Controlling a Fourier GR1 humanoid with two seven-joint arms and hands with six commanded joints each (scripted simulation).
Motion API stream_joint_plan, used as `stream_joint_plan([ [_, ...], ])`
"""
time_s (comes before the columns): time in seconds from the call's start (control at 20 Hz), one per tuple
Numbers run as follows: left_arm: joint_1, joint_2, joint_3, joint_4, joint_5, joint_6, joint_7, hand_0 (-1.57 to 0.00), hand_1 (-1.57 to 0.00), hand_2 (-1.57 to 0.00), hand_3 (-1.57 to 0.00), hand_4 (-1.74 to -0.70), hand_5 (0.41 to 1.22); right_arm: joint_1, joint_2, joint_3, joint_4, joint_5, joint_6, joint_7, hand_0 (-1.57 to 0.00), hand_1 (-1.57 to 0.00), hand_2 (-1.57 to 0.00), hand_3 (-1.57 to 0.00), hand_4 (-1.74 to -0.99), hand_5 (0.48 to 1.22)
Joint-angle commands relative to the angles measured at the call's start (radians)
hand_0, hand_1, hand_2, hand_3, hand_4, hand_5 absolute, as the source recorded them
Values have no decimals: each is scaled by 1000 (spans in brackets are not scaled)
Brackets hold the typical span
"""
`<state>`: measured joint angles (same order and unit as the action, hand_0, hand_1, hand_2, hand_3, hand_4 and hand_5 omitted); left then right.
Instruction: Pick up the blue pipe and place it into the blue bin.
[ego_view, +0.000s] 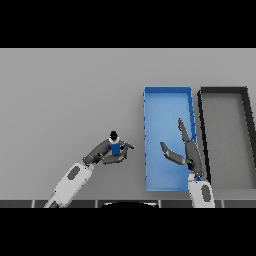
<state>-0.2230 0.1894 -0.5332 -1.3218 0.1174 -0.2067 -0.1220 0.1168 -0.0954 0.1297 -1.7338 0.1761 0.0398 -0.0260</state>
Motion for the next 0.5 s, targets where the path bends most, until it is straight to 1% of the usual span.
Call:
stream_joint_plan([
  [0.0, -7, -1, -5, 6, 3, -7, 3, -1025, -1113, -1142, -1102, -1567, 1034, 4, -3, -3, 8, 0, 1, -2, 1, 1, 1, 1, -1196, 604],
  [0.05, -5, 3, -16, 3, -4, -2, -14, -1134, -1205, -1228, -1174, -1600, 1072, 3, -4, -6, 18, -1, 2, -9, 1, 1, 1, 1, -1198, 604],
  [0.1, -5, 5, -21, 0, -9, 6, -25, -1221, -1278, -1296, -1225, -1626, 1101, -2, -9, -10, 10, -6, 3, -11, 1, 1, 1, 1, -1195, 603],
  [0.2, -2, -6, -32, -6, -24, 28, -48, -1347, -1384, -1395, -1317, -1665, 1144, 7, -4, -3, 4, -4, 4, -18, 1, 1, 1, 1, -1190, 600],
  [0.25, -3, -12, -29, -21, -20, 42, -55, -1392, -1421, -1430, -1351, -1680, 1160, 4, 1, -2, 10, -2, 1, -14, 1, 1, 1, 1, -1192, 602],
  [0.35, 4, -13, -27, -62, -11, 59, -75, -1456, -1475, -1481, -1406, -1702, 1182, -8, -7, -7, 11, 2, -2, -1, 1, 1, 1, 1, -1189, 603],
  [0.4, 0, -22, -31, -91, -8, 70, -71, -1479, -1494, -1499, -1423, -1710, 1190, -12, -4, -3, 14, 7, -3, 7, 1, 1, 1, 1, -1187, 603],
  [0.45, -3, -22, -28, -104, 1, 69, -82, -1498, -1510, -1513, -1436, -1716, 1196, 0, -5, -1, 12, 9, -2, -12, 1, 1, 1, 1, -1187, 605],
])
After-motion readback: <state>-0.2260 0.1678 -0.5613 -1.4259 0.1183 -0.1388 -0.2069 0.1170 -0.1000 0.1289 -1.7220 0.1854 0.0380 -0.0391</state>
